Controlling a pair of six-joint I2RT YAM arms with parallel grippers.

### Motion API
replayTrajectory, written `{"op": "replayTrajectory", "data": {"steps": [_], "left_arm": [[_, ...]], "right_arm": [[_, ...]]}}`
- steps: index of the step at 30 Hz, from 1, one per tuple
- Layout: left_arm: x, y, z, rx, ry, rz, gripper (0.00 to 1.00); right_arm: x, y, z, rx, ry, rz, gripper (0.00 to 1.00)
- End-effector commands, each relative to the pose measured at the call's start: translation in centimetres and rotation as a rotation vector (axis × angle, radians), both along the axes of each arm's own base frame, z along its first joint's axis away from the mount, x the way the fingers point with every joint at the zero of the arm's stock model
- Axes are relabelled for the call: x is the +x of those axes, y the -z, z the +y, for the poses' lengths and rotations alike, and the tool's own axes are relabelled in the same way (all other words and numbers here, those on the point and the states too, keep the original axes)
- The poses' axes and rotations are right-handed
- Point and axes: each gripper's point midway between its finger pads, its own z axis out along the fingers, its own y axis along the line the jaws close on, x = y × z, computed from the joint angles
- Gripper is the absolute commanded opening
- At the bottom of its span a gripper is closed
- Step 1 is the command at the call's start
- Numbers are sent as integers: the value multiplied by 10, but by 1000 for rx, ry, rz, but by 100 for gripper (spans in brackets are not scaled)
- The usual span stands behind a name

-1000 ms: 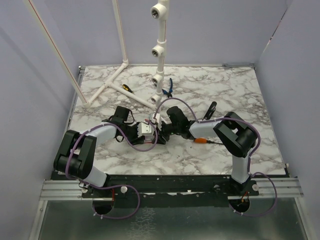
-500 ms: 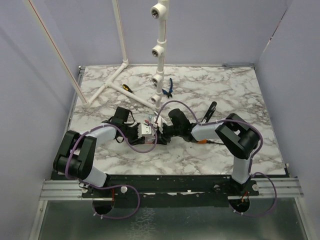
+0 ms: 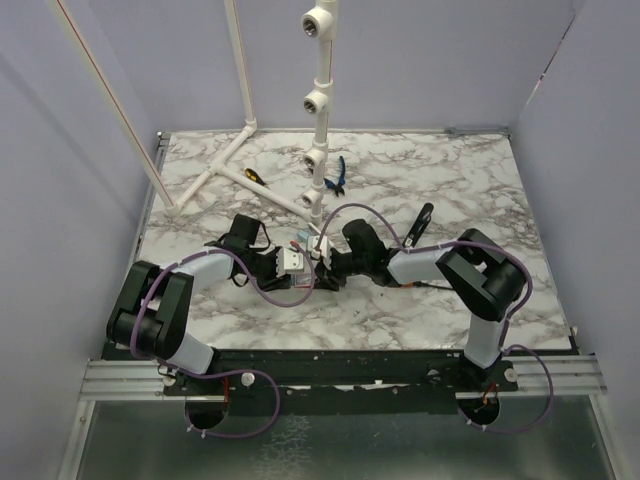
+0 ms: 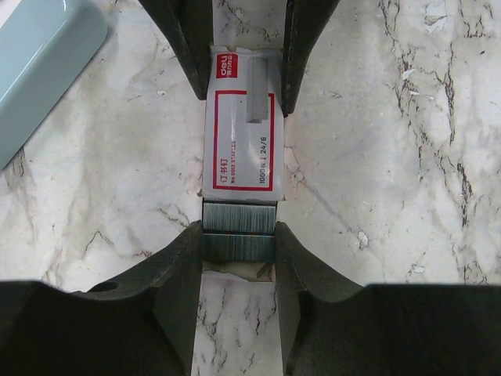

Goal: Load the staples into the stapler
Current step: Open the staple box at the center of the board.

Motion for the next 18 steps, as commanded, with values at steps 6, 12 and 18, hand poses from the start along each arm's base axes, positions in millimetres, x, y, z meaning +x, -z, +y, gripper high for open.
{"op": "replayTrajectory", "data": {"steps": [6, 12, 18], "left_arm": [[-2, 16, 19, 95, -39, 31, 28], [-2, 17, 20, 97, -43, 37, 28], [-1, 17, 20, 98, -44, 36, 28]], "right_arm": [[-15, 24, -39, -110, 24, 77, 31], [-13, 23, -40, -111, 22, 75, 34], [-13, 25, -43, -113, 15, 84, 35]]}}
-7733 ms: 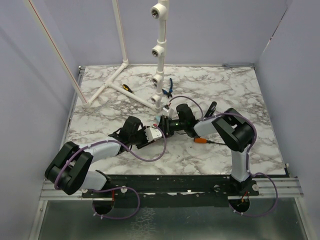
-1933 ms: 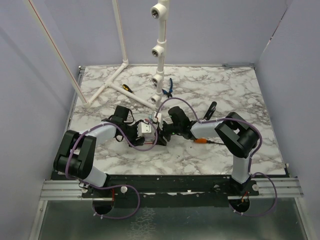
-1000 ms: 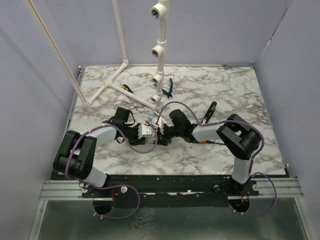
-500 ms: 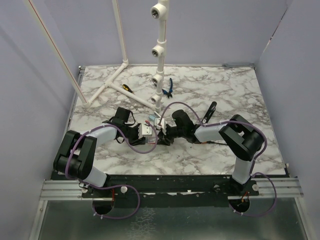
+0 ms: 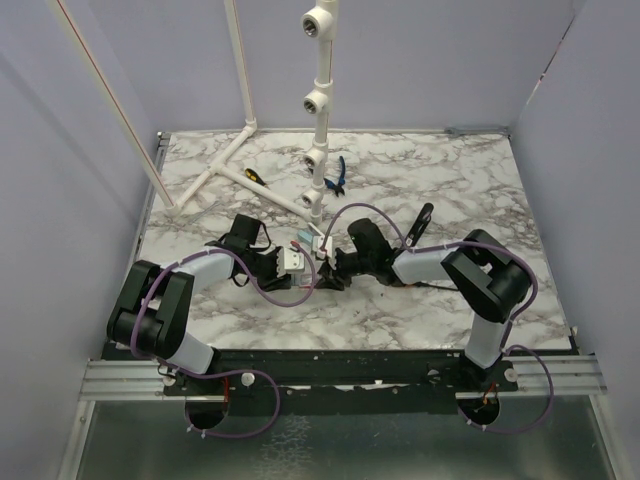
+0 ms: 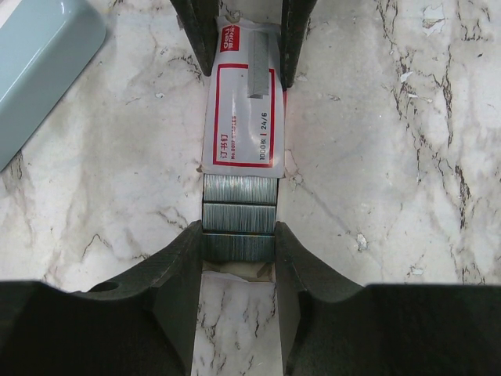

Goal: Load the staples into the stapler
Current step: Open the staple box at the center of the board.

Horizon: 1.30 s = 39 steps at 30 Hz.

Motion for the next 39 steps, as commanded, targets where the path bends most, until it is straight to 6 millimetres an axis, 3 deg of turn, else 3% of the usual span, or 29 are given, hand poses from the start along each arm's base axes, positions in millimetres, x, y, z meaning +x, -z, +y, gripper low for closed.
{"op": "replayTrajectory", "data": {"steps": [1, 15, 23, 25, 28, 34, 39], "left_arm": [[-1, 16, 21, 100, -45, 31, 28], [-1, 17, 21, 103, -49, 36, 31], [2, 17, 21, 105, -63, 44, 49], [3, 16, 20, 99, -69, 48, 55], [5, 13, 18, 91, -77, 46, 63], [8, -2, 12, 44, -88, 31, 77], [7, -30, 2, -46, -84, 3, 80]], "right_arm": [[-12, 24, -29, -101, 13, 81, 35], [-10, 23, -32, -98, -5, 100, 41], [-9, 19, -28, -94, -7, 112, 61], [-8, 16, -27, -89, -7, 116, 75], [-5, 8, -24, -80, -4, 110, 86], [-4, -9, -28, -84, 8, 96, 87], [7, -46, -44, -34, 87, 99, 87]]}}
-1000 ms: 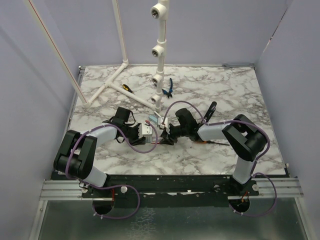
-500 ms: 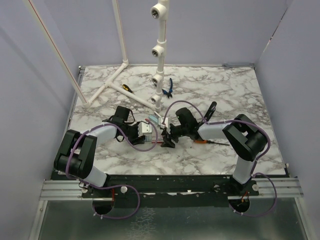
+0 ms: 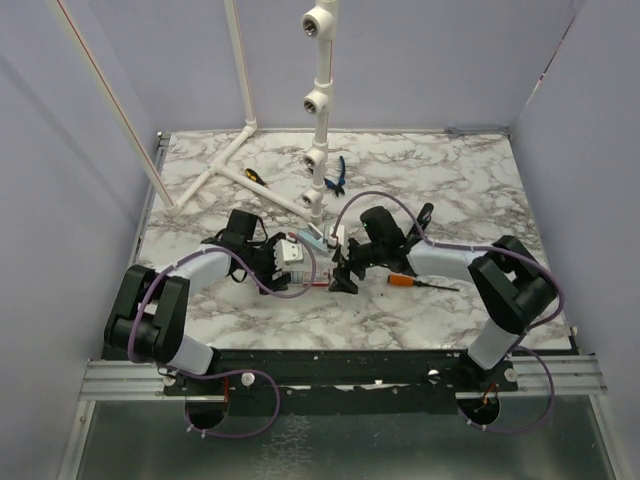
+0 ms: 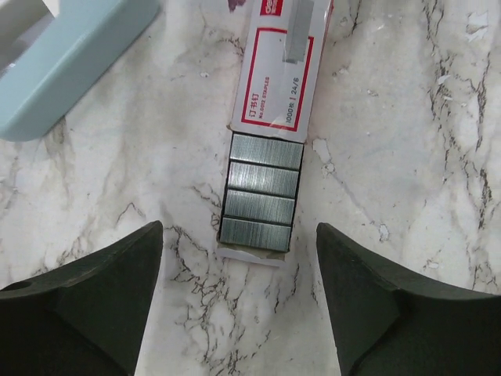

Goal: Load the staples into the stapler
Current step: Open the staple box at the center of the board.

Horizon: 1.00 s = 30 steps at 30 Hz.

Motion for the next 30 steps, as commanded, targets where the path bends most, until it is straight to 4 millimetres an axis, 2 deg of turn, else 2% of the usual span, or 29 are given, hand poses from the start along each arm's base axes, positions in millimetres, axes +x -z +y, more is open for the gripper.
{"op": "replayTrajectory", "data": {"steps": [1, 4, 8, 12, 18, 21, 24, 30], "left_arm": [[-4, -30, -6, -83, -5, -24, 80], [-2, -52, -9, -140, -35, -36, 80], [10, -80, -14, -199, -134, 4, 79], [21, -90, -12, -210, -220, 7, 78], [41, -102, -8, -247, -351, -43, 79], [43, -104, -8, -251, -367, -47, 79], [42, -103, -8, -249, -372, -45, 79], [42, -100, -7, -242, -379, -38, 80]], "right_arm": [[15, -41, -21, 35, 100, 7, 87], [29, -65, -40, 60, 206, 16, 87], [59, -89, -73, 39, 446, -6, 87], [85, -107, -114, 16, 695, -34, 87], [111, -107, -190, -14, 1032, 1, 89], [118, -104, -224, -29, 1168, 16, 90], [120, -102, -242, -33, 1247, -7, 91], [128, -88, -261, -65, 1386, 4, 90]]}}
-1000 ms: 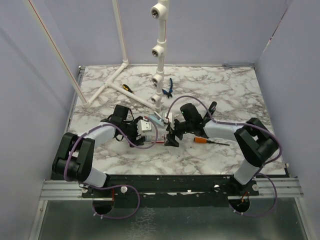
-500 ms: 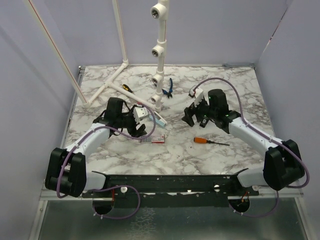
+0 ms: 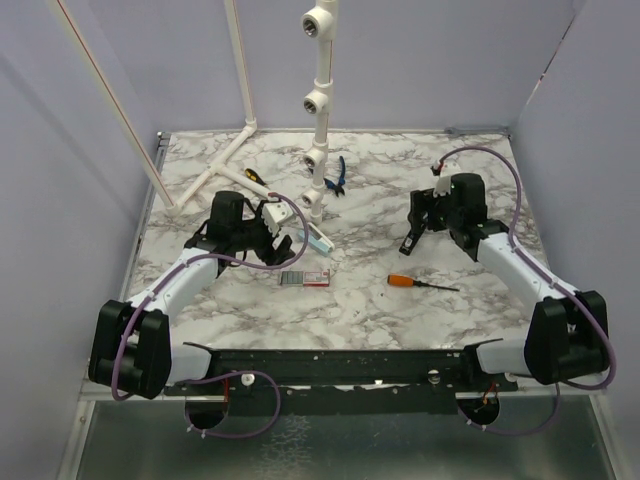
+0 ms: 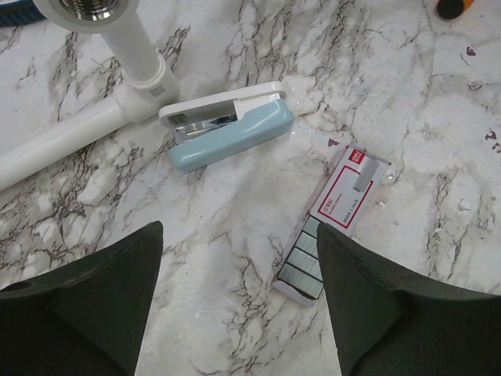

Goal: Load the staples into the stapler
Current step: Open the staple box at the center of the board, then open the stapler at the center of the board.

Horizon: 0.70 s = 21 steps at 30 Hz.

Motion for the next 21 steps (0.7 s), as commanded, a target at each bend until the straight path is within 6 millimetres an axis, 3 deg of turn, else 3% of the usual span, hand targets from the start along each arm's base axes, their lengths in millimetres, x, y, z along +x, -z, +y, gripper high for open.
{"op": "replayTrajectory", "data": {"steps": [1, 6, 15, 21], "left_arm": [[0, -2, 2, -7, -26, -7, 80], [0, -3, 1, -10, -29, -2, 81], [-3, -2, 2, -9, -24, -6, 82], [-3, -5, 2, -7, -23, -20, 83]], "right_arm": [[4, 16, -25, -24, 174, 37, 90], [12, 37, -37, 10, 245, 89, 86], [32, 69, -17, 70, 181, 194, 74], [40, 86, -11, 51, 125, 231, 56]]}}
